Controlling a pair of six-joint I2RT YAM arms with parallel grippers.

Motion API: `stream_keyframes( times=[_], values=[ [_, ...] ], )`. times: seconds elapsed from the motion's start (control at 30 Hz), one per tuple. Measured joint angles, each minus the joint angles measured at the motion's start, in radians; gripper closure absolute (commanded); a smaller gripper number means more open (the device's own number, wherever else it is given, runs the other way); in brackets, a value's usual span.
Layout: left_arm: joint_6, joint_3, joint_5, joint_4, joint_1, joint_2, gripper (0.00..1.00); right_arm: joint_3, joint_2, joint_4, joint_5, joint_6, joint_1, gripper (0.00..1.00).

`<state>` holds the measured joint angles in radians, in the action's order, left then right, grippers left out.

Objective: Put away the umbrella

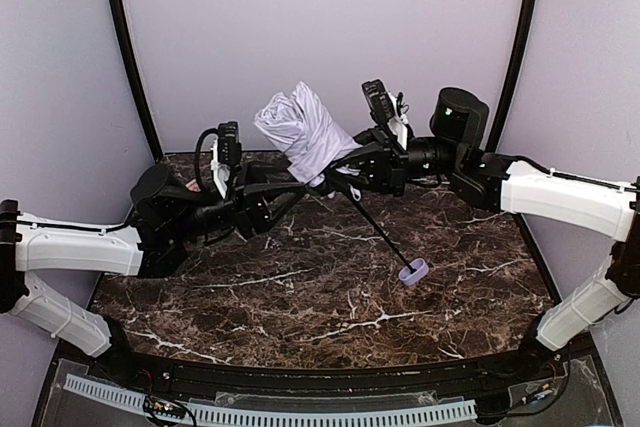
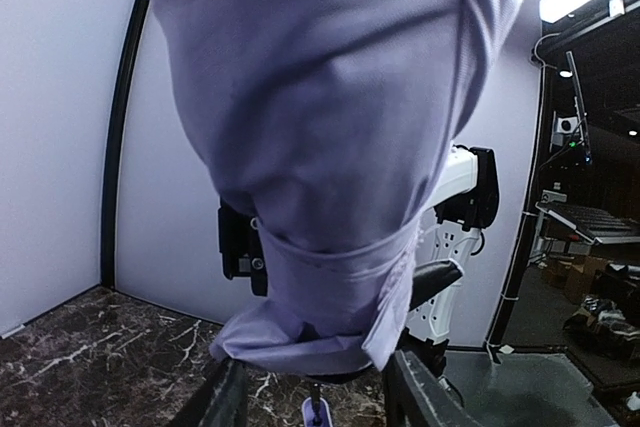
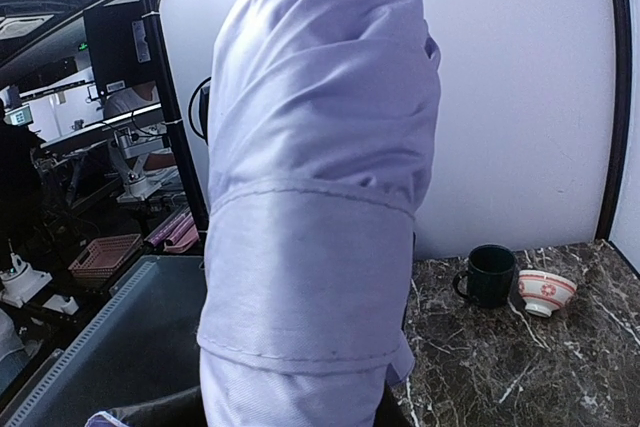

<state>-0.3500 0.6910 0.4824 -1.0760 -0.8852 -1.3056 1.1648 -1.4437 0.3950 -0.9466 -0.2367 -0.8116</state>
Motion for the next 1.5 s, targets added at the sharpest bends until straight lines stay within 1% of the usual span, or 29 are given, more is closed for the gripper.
stream_keyframes(
  times=[0.1, 0.17, 0.27, 0.33, 0.4, 0.43, 0.47, 0.5, 0.6, 0.63, 0.67, 0.73, 0.8, 0.87, 0.9, 1.1, 1.23, 1.5],
  values=[
    [-0.006, 0.006, 0.016, -0.001, 0.000, -0.009, 0.65, 0.000, 0.000, -0.006, 0.001, 0.014, 0.000, 1.00],
    [-0.009, 0.006, 0.024, -0.001, 0.000, -0.012, 0.66, 0.000, 0.000, -0.015, 0.003, 0.021, 0.000, 1.00],
    [-0.011, 0.007, 0.037, -0.002, 0.000, -0.015, 0.63, 0.000, 0.000, -0.035, 0.006, 0.031, 0.000, 1.00],
    [-0.009, 0.008, 0.042, -0.002, 0.000, -0.014, 0.58, 0.000, 0.000, -0.048, 0.008, 0.039, 0.000, 1.00],
    [0.004, 0.008, 0.039, 0.008, 0.000, -0.006, 0.58, 0.000, 0.000, -0.061, 0.014, 0.048, 0.000, 1.00],
    [0.011, 0.008, 0.035, 0.017, 0.000, 0.002, 0.62, 0.000, 0.000, -0.066, 0.017, 0.052, 0.000, 1.00],
    [0.019, 0.008, 0.033, 0.024, 0.000, 0.011, 0.69, 0.000, 0.000, -0.069, 0.021, 0.055, 0.000, 1.00],
    [0.025, 0.008, 0.032, 0.029, 0.000, 0.019, 0.73, 0.000, 0.000, -0.072, 0.023, 0.058, 0.000, 1.00],
    [0.032, 0.010, 0.034, 0.040, 0.002, 0.035, 0.82, 0.000, 0.000, -0.083, 0.025, 0.065, 0.000, 1.00],
    [0.036, 0.013, 0.036, 0.049, 0.004, 0.034, 0.84, 0.000, 0.000, -0.083, 0.026, 0.067, 0.000, 1.00],
    [0.037, 0.015, 0.039, 0.056, 0.005, 0.032, 0.84, 0.000, 0.000, -0.087, 0.026, 0.068, 0.000, 1.00],
    [0.036, 0.017, 0.044, 0.065, 0.006, 0.030, 0.82, 0.000, 0.000, -0.093, 0.026, 0.070, 0.000, 1.00],
    [0.037, 0.022, 0.051, 0.080, 0.008, 0.030, 0.84, 0.000, 0.000, -0.101, 0.027, 0.073, 0.001, 1.00],
    [0.039, 0.024, 0.054, 0.090, 0.008, 0.030, 0.98, 0.000, 0.000, -0.107, 0.027, 0.078, 0.001, 1.00],
    [0.037, 0.024, 0.053, 0.091, 0.008, 0.030, 1.00, 0.000, 0.000, -0.109, 0.027, 0.080, 0.001, 1.00],
    [0.044, 0.024, 0.058, 0.100, 0.013, 0.031, 1.00, 0.001, 0.005, -0.115, 0.031, 0.084, 0.008, 1.00],
    [0.054, 0.024, 0.041, 0.140, 0.013, 0.039, 1.00, 0.001, 0.005, -0.143, 0.045, 0.074, 0.024, 1.00],
    [0.089, 0.026, 0.005, 0.243, 0.005, 0.063, 1.00, -0.002, 0.005, -0.226, 0.163, 0.063, 0.050, 1.00]
  ],
)
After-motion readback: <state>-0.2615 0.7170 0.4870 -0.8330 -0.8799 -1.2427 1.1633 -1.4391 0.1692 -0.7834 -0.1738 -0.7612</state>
